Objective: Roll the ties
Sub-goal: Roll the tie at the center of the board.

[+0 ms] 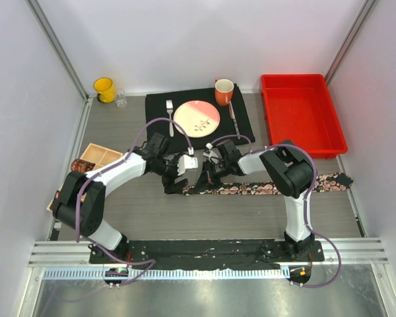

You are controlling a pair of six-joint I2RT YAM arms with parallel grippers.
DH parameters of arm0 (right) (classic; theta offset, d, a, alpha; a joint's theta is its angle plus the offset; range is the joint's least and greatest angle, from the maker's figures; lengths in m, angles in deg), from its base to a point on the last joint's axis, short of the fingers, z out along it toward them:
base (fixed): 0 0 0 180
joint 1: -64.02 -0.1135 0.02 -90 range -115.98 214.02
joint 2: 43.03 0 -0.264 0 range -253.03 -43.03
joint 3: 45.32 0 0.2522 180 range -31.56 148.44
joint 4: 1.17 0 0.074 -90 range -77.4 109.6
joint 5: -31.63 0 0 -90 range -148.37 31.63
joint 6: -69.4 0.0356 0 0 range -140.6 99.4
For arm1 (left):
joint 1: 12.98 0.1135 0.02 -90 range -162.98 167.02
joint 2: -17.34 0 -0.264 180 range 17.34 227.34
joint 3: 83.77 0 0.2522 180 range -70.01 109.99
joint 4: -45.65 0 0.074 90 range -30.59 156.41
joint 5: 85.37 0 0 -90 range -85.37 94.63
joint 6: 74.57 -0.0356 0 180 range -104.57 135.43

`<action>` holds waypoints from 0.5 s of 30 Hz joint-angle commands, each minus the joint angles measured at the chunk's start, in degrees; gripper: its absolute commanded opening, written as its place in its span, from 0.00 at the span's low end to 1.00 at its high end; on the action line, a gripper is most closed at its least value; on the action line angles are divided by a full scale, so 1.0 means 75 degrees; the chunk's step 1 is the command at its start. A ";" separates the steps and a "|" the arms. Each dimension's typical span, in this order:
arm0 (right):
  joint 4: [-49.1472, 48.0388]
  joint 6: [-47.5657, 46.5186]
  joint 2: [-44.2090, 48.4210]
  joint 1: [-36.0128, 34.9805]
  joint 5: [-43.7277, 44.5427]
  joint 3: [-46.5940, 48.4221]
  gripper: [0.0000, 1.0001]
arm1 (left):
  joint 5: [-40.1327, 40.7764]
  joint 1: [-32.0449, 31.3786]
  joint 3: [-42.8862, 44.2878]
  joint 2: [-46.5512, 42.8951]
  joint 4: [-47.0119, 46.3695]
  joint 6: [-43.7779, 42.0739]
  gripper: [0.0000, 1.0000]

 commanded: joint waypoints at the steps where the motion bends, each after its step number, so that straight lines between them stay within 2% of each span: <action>1: 0.0158 -0.0284 0.0018 -0.0001 0.0177 0.0048 0.01 | 0.0976 -0.0532 0.0726 0.0653 0.0812 -0.0853 0.84; 6: 0.0122 -0.0225 0.0218 -0.0036 0.0001 0.0036 0.01 | 0.1725 -0.1293 0.0844 0.1041 0.0731 -0.0632 0.85; 10: 0.0427 -0.0435 0.0229 -0.0036 -0.0093 0.0118 0.01 | 0.2252 -0.1564 0.1147 0.1591 0.0497 -0.0023 0.85; 14: 0.0427 -0.0471 0.0241 -0.0036 -0.0210 0.0118 0.01 | 0.2394 -0.1646 0.1558 0.2129 0.0730 0.0142 0.71; 15: 0.0439 -0.0471 0.0253 -0.0036 -0.0245 0.0118 0.01 | 0.2430 -0.1716 0.1664 0.2213 0.0824 0.0142 0.64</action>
